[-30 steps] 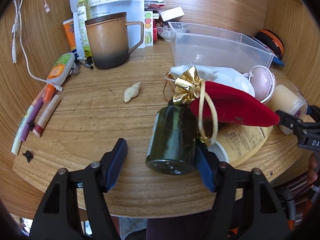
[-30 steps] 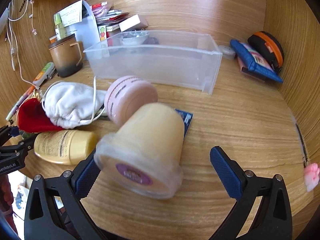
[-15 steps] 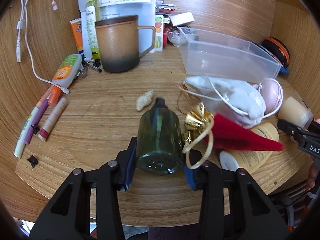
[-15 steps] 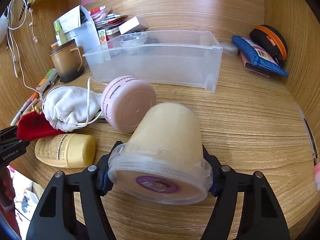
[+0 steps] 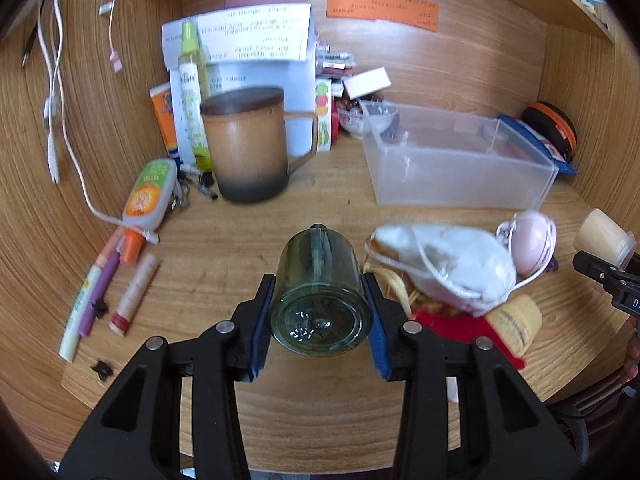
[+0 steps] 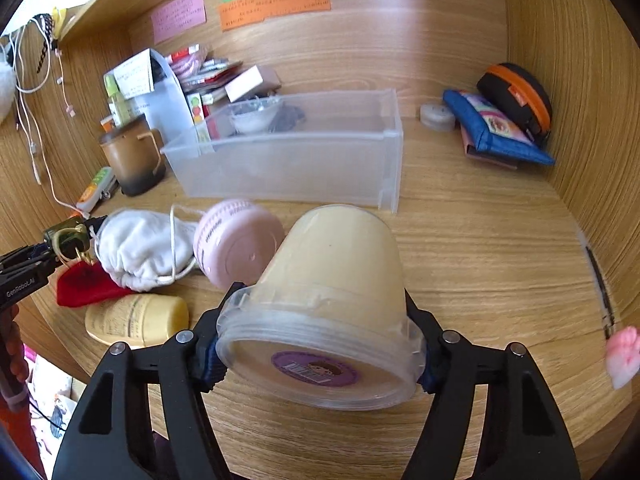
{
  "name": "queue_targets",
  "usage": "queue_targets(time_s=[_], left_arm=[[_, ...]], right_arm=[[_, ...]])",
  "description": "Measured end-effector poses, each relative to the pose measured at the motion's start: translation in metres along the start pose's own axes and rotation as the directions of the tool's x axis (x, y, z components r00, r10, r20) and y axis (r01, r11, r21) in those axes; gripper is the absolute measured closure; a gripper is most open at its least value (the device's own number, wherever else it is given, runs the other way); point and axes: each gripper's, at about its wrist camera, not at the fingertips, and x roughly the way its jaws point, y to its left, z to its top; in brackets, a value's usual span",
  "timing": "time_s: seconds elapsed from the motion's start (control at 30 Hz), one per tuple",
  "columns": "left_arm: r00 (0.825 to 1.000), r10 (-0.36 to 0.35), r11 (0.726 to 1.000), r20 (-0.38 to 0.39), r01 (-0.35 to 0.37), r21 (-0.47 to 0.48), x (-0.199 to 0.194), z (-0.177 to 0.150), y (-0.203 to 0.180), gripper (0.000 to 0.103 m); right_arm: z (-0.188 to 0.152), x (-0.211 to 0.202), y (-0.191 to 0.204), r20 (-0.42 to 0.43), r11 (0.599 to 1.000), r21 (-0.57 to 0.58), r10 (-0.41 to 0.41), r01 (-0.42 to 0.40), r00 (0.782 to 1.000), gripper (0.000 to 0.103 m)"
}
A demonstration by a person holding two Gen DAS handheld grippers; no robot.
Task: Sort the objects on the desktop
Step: 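Carry the bottle and jar over the clear box and open both tools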
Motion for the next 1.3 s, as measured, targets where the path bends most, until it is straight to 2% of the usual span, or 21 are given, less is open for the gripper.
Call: queue_targets(time_s=[0.17,0.47,0.63,0.8,1.03,1.3], left_arm=[[0.999,-0.012,1.000,0.050,0.011,0.025,-0.011,0.020,-0.006,0.062],[0.995,-0.062,0.996,0.080,0.056,0.070,-0.010,0.057,-0.027,0.062],[0.990,-0.113,0.990,0.085,0.105,0.096,-0.004,0.081,-0.041,0.062],[0.983,-0.160,0.981,0.091,0.149,0.124,0.000,0.104,-0.055,0.062],[0.979,-0.186,0.969,0.086,0.168,0.180,0.015,0.135,-0.076,0.062],[0.974,-0.220,0.957,0.046,0.206,0.202,0.044,0.163,-0.094,0.062]], right_arm=[[0.011,-0.010,-0.005,0.031,1.000,-0.007,0.005,-0.005,1.000,0.036],[0.040,-0.018,-0.006,0.073,0.998,-0.051,0.034,-0.030,0.997,0.036],[0.061,-0.013,-0.012,0.060,0.996,-0.053,0.074,-0.071,0.995,0.036],[0.083,-0.012,-0.015,0.068,0.994,-0.083,0.071,-0.066,0.995,0.036],[0.116,-0.004,-0.017,0.070,0.991,-0.121,0.072,-0.063,0.995,0.036],[0.146,0.027,-0.011,0.040,0.984,-0.160,0.087,-0.079,0.995,0.036]])
